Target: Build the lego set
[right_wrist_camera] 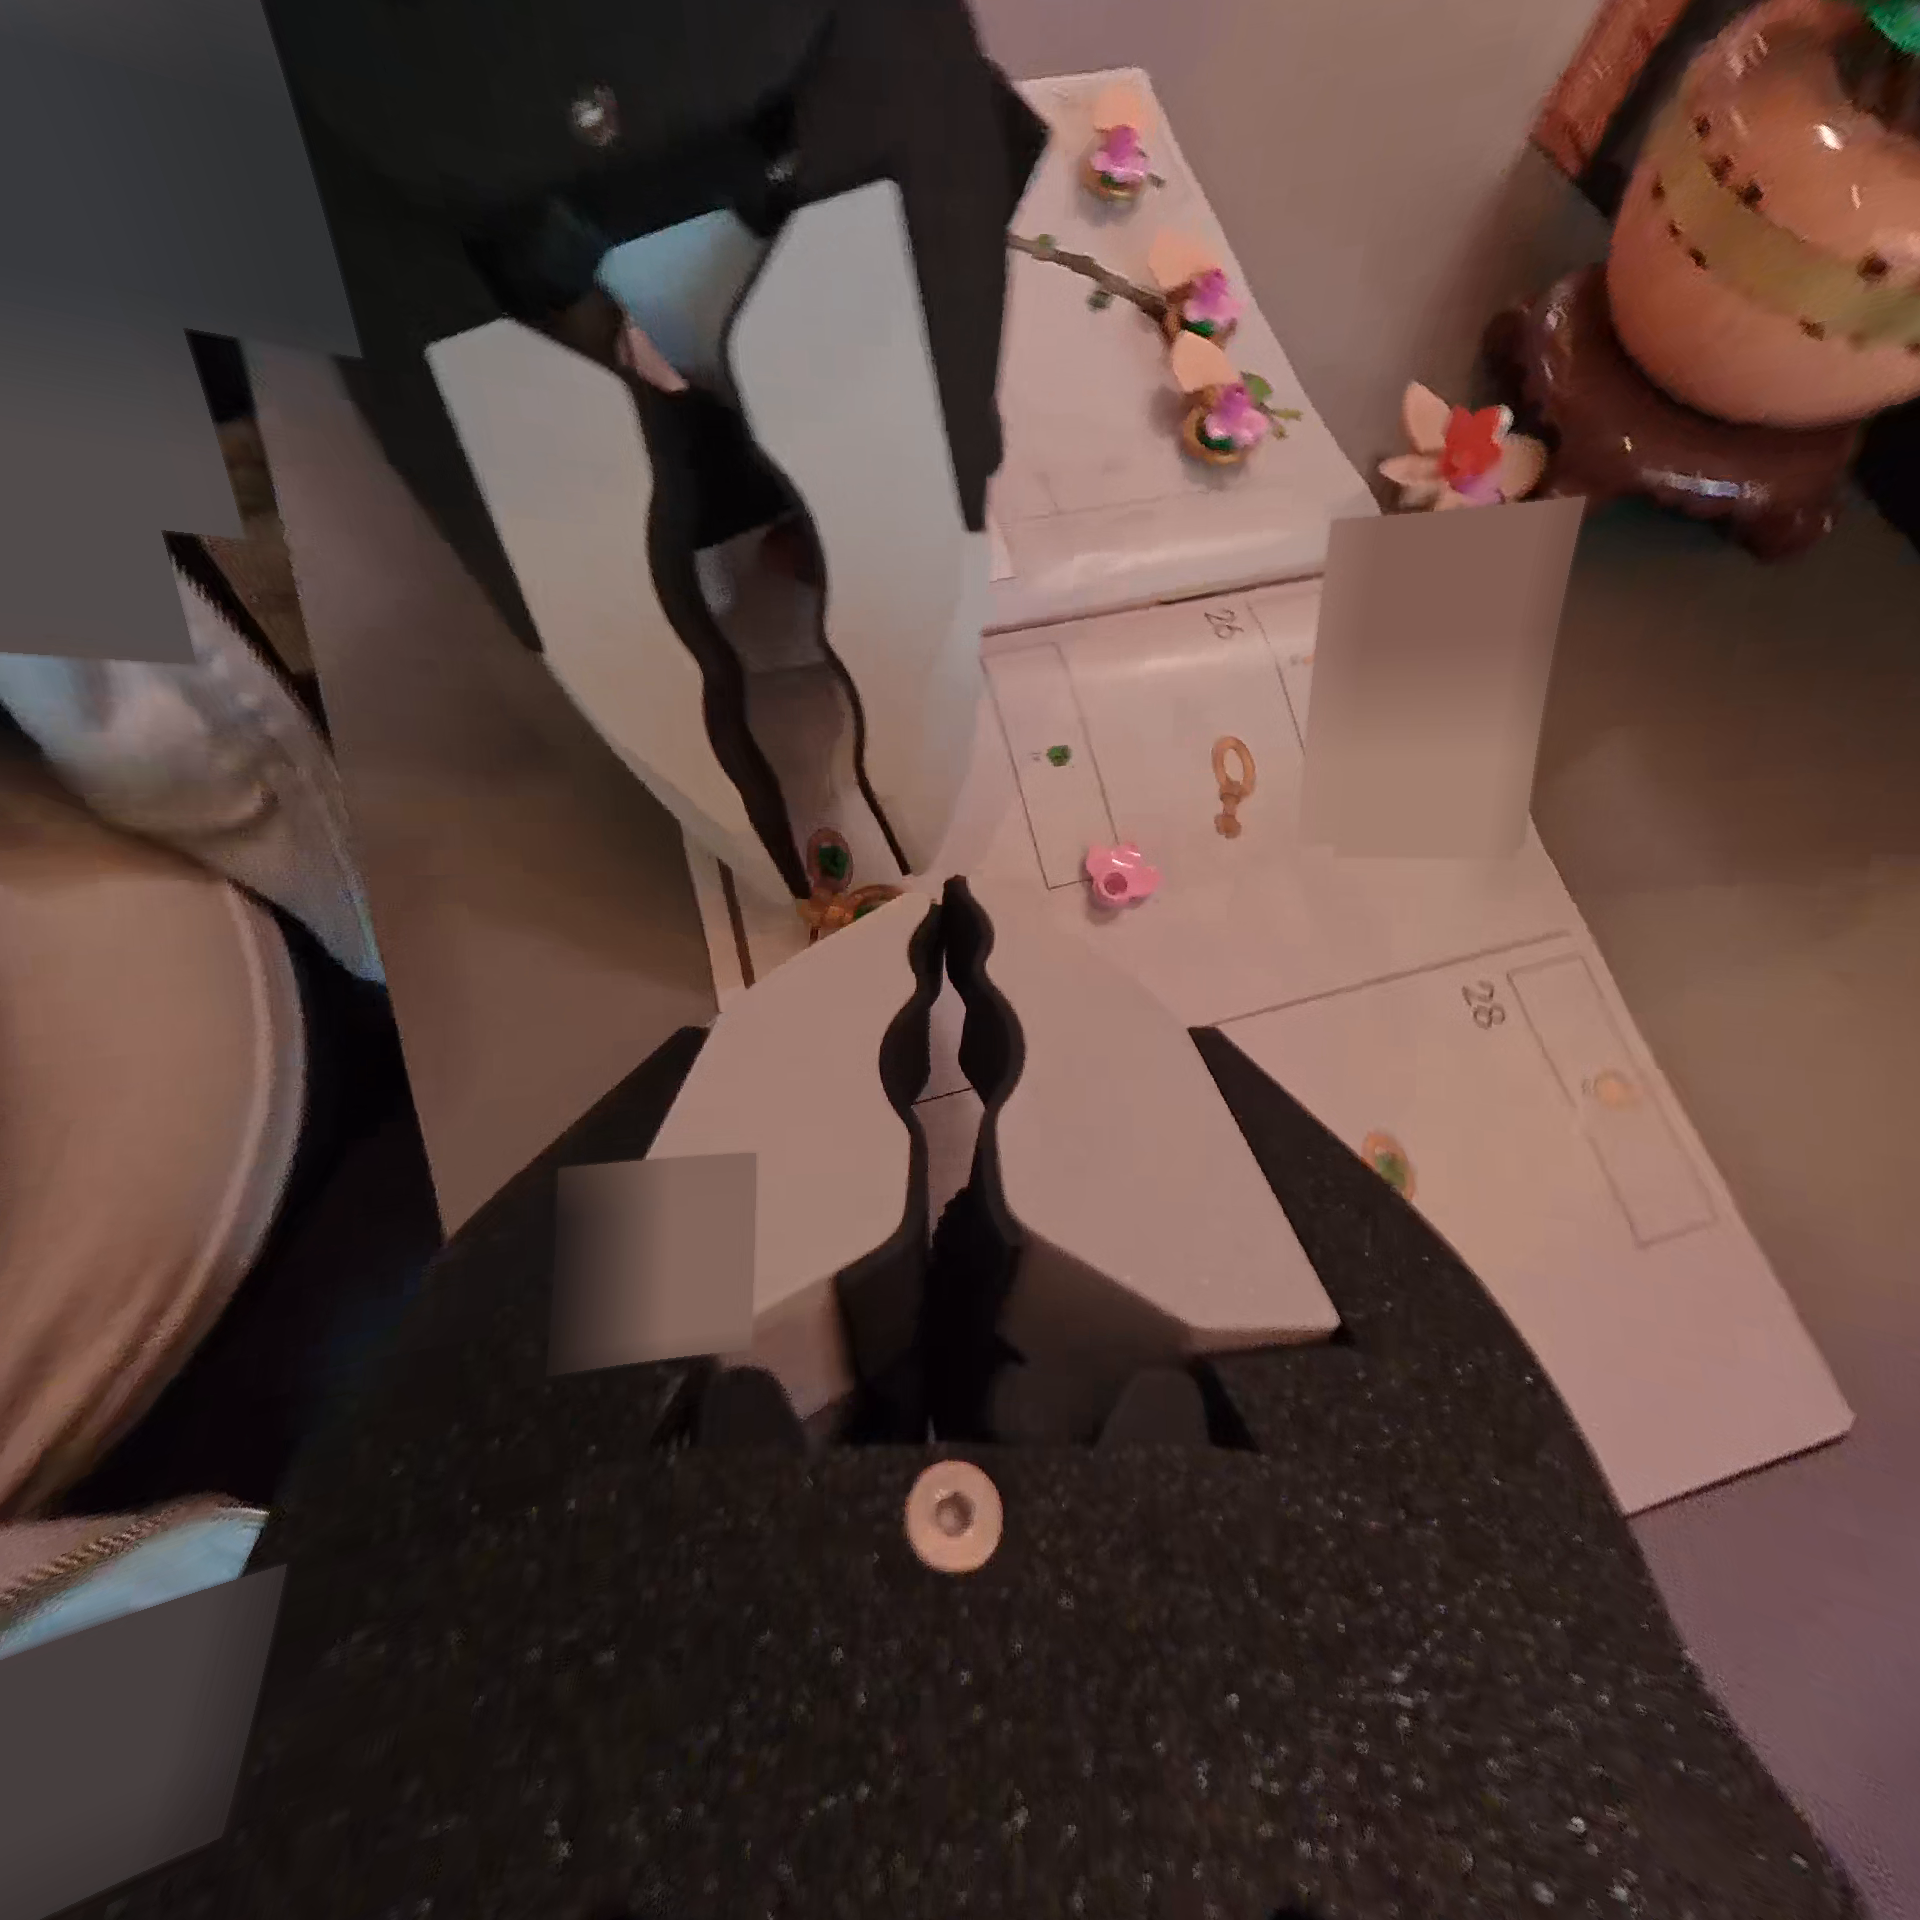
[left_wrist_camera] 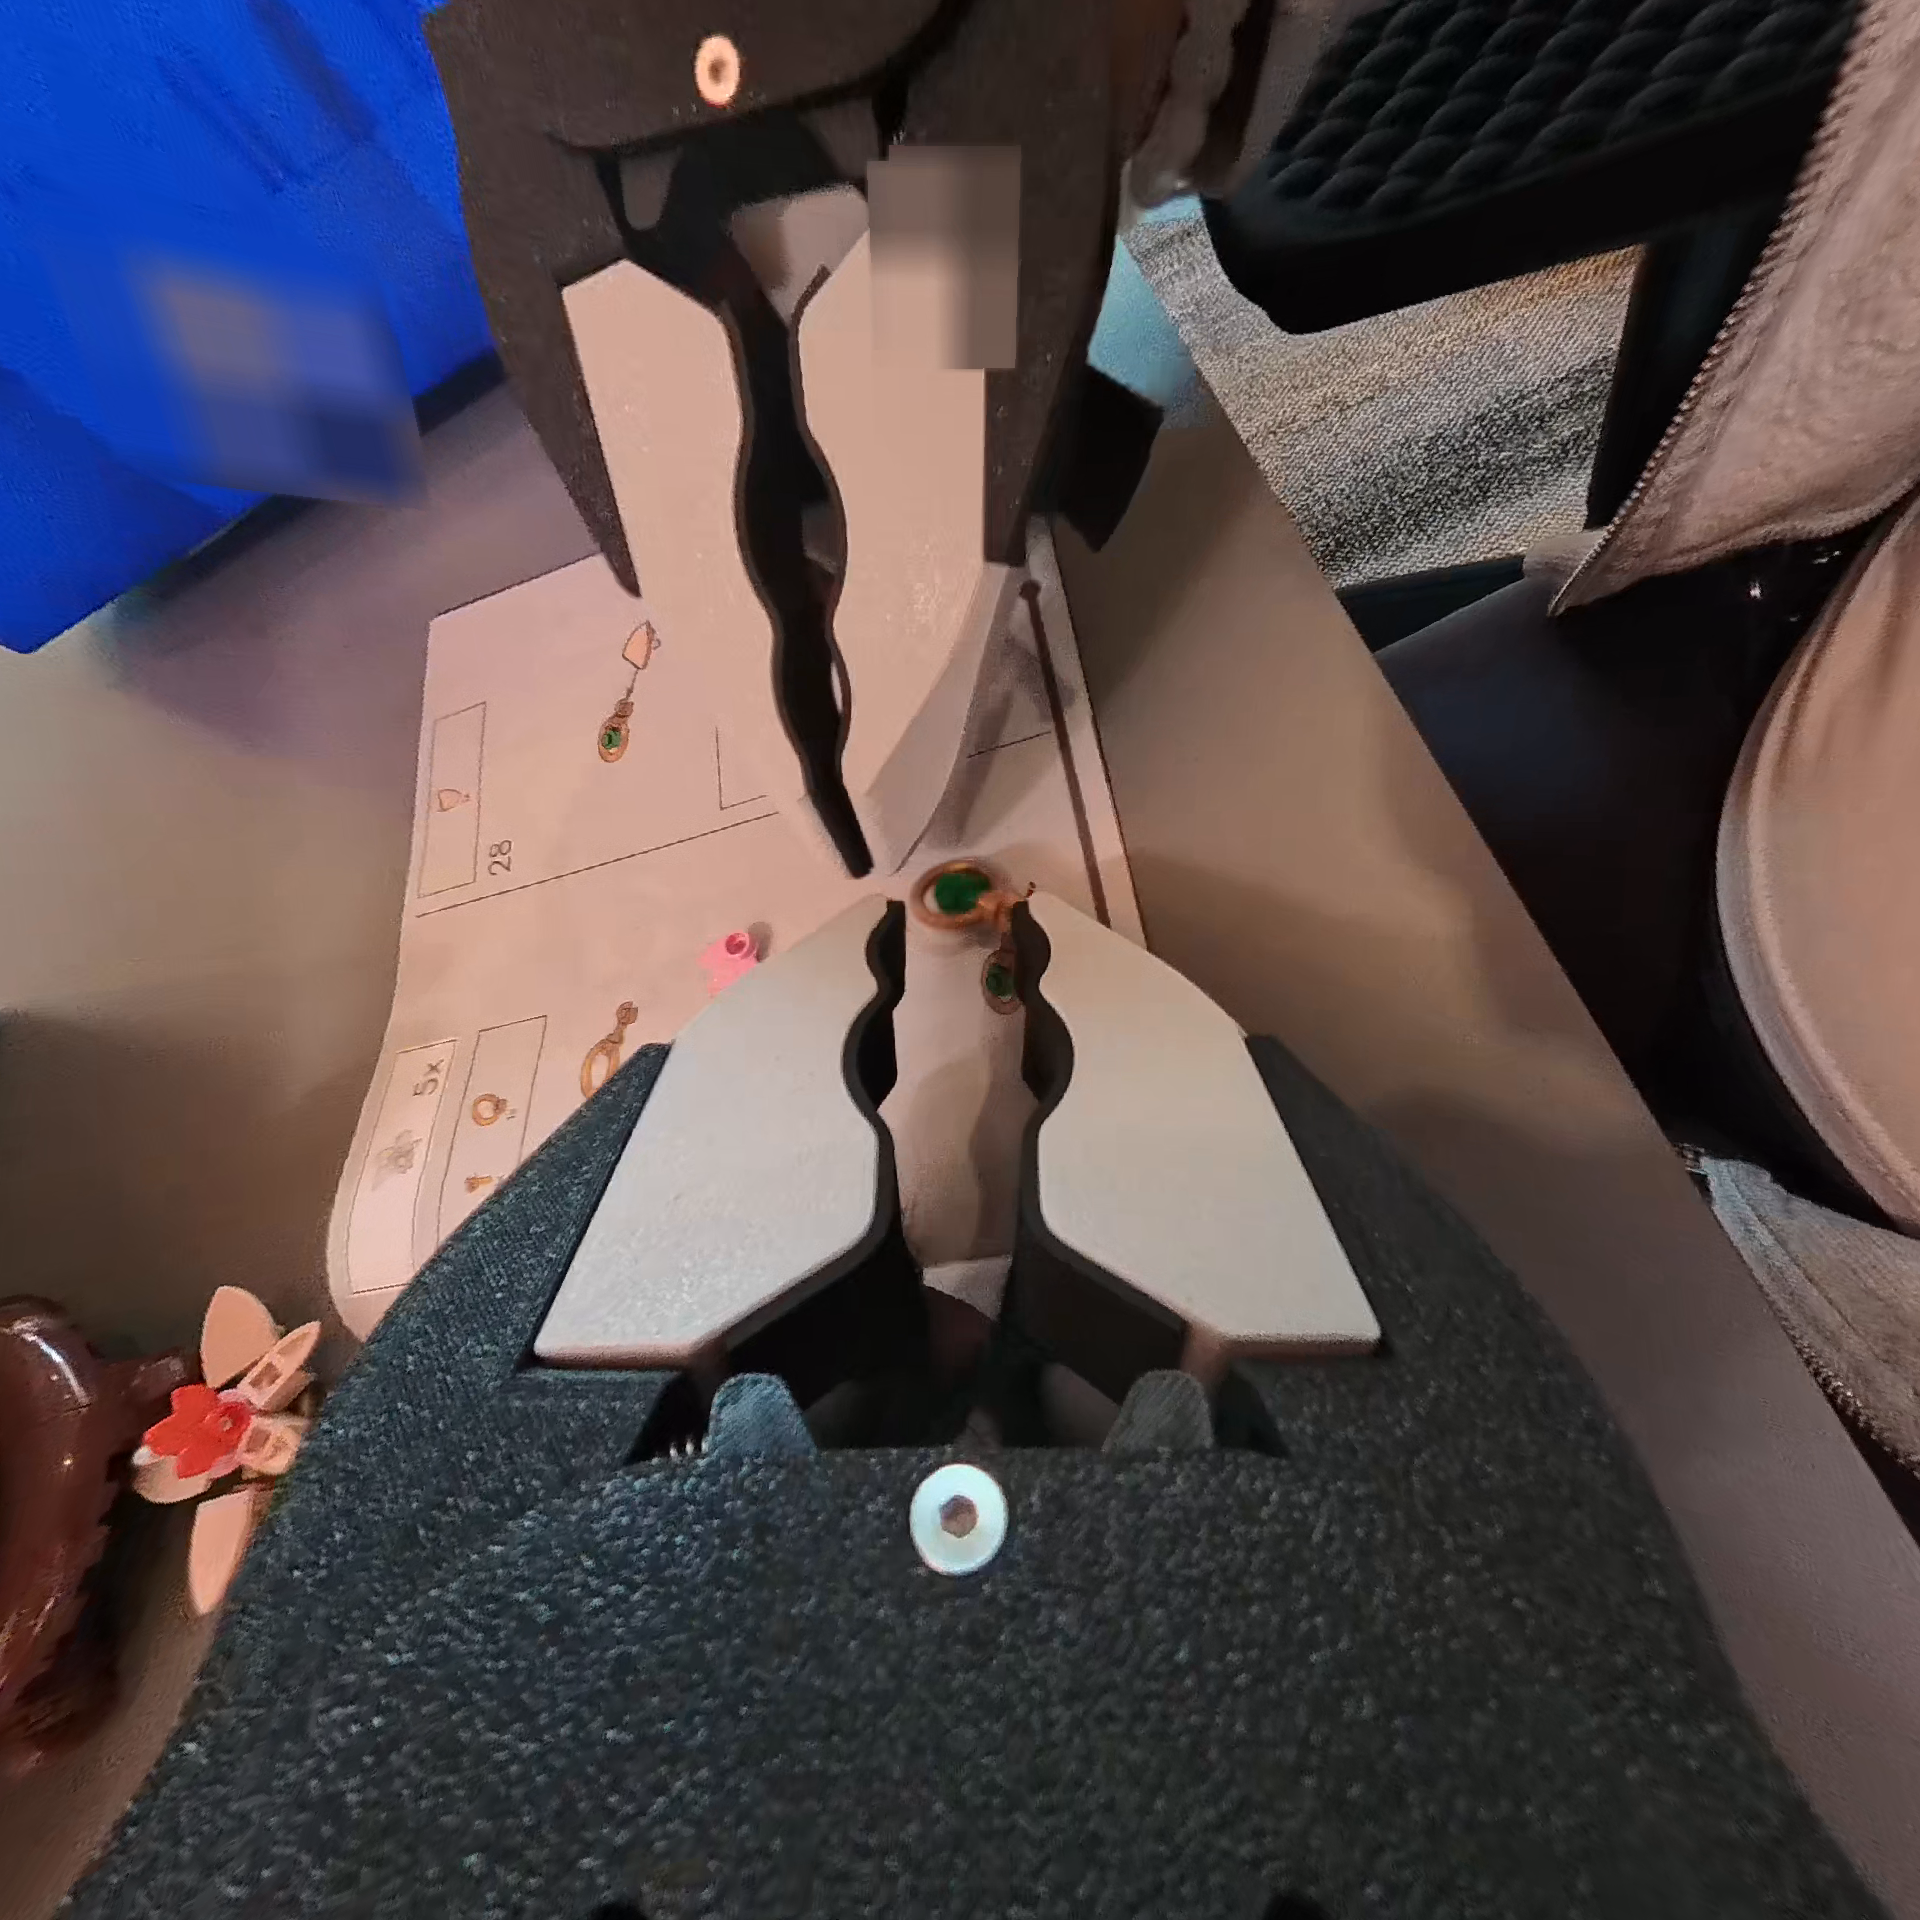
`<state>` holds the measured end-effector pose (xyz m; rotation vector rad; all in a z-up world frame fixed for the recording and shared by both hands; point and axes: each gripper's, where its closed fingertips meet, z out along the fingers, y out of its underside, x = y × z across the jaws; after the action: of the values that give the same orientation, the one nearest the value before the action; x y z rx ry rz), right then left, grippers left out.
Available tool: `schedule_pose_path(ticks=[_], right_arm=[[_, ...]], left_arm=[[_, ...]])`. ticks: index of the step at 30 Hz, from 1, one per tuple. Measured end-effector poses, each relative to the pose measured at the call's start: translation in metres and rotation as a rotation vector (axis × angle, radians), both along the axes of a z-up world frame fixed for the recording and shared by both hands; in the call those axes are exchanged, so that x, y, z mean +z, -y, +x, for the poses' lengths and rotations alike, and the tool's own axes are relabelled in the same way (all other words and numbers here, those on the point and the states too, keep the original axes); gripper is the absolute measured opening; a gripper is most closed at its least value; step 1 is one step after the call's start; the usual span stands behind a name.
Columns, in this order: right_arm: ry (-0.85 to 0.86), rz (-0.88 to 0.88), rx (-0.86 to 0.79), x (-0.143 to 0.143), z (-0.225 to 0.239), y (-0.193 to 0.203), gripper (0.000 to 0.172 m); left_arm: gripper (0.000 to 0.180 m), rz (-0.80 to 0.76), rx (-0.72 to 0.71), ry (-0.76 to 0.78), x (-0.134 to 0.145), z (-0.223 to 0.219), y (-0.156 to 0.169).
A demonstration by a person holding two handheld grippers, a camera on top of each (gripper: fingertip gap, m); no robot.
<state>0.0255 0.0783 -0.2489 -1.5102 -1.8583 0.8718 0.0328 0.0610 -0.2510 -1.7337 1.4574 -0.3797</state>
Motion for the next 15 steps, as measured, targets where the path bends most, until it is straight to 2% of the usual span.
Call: schedule_pose_path(ticks=[2,5,8,11,13,15], right_arm=[[0.016,-0.080,-0.031,0.002,0.002,0.005,0.000],[0.032,-0.074,-0.019,0.002,0.008,0.013,0.000],[0.045,0.036,0.085,0.002,0.014,0.014,0.000],[0.024,0.125,0.224,0.015,0.011,0.009,0.014],[0.080,0.120,0.325,0.014,0.008,0.007,0.018],[0.172,0.043,0.375,0.008,0.003,0.004,0.015]], left_arm=[[0.018,0.009,-0.006,0.001,0.002,-0.002,0.000],[0.016,0.016,-0.025,-0.006,0.002,-0.003,0.003],[0.015,0.034,-0.027,-0.038,-0.001,-0.008,0.005],[0.016,0.009,0.023,-0.001,0.004,-0.009,0.010],[0.017,0.034,0.079,0.011,0.008,-0.013,0.011],[0.019,0.075,0.124,0.016,0.012,-0.016,0.013]])
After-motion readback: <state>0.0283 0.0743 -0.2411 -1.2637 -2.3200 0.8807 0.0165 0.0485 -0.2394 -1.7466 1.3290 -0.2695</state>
